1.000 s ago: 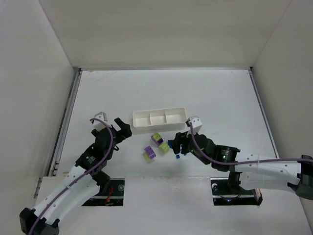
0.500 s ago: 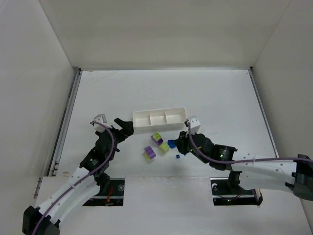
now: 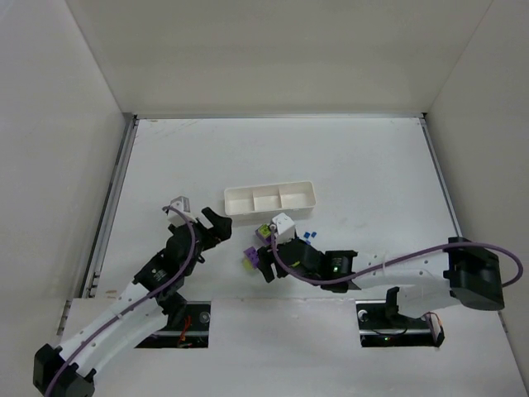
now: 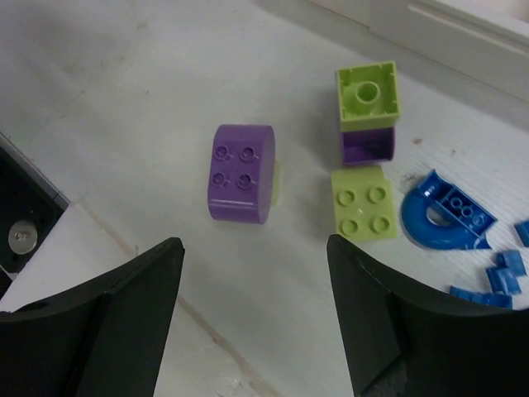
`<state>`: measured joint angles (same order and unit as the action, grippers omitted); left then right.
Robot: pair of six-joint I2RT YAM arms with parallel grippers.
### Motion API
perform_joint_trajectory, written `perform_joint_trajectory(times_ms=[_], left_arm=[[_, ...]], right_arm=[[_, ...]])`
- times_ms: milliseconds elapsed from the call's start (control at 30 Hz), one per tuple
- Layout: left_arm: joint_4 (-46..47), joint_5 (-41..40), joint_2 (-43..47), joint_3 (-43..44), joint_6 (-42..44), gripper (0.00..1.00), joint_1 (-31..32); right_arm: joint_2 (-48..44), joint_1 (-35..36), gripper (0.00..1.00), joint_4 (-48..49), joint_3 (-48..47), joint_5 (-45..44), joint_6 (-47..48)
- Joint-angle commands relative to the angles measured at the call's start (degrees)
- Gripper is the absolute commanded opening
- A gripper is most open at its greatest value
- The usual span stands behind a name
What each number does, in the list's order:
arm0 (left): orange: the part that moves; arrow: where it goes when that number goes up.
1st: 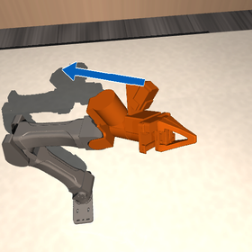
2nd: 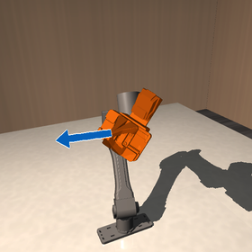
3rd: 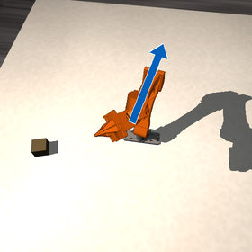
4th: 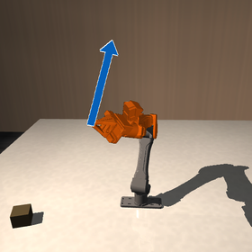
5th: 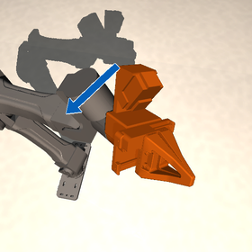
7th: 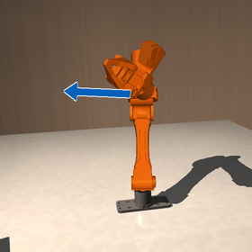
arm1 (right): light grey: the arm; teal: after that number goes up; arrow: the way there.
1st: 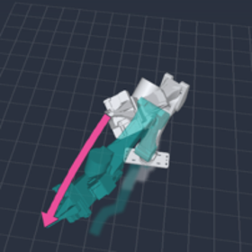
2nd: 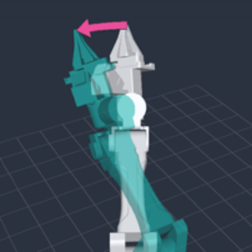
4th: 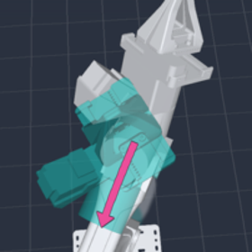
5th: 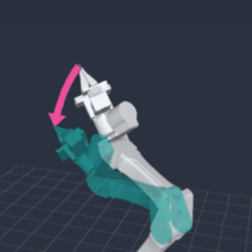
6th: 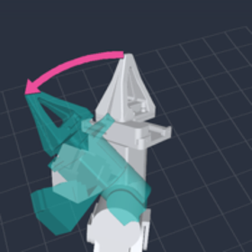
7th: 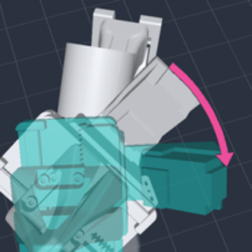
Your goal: Sort the legos into containers by color
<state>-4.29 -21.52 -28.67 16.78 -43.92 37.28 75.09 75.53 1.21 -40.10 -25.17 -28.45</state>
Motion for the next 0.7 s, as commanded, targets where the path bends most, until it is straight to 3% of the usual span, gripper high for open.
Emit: perform_joint_trajectory(times_ms=[0,67,100,167,267,467,667], left_arm=[[-2.4,1.6,-1.9,3.3,1.4,0.86,-0.2],[-3.3,2.1,-1.7,3.8,1.9,0.44,-0.8],[-3.8,2.0,-1.0,3.5,1.6,0.32,-1.1],[-4.2,2.2,-0.3,3.1,0.9,0.24,-1.8],[-6.0,2.7,-0.6,4.1,1.6,0.24,-2.5],[-5.4,2.7,-0.4,2.5,1.1,0.41,-2.5],[-5.0,2.9,-0.2,1.9,0.9,0.47,-2.2]], right_arm=[[3.3,0.5,0.78,6.3,-3.4,0.9,1.7],[5.3,0.4,0.79,7.7,-3.6,0.6,1.8],[6.2,0.4,0.79,7.9,-3.8,0.4,1.9],[7.3,0.4,0.79,8.0,-4.0,-0.1,2.2],[8.5,0.4,0.78,8.7,-4.3,0.1,2.2],[10.8,0.5,0.78,10.4,-5.3,0.5,2.3],[14.9,0.5,0.77,12.3,-6.7,0.8,2.3]])
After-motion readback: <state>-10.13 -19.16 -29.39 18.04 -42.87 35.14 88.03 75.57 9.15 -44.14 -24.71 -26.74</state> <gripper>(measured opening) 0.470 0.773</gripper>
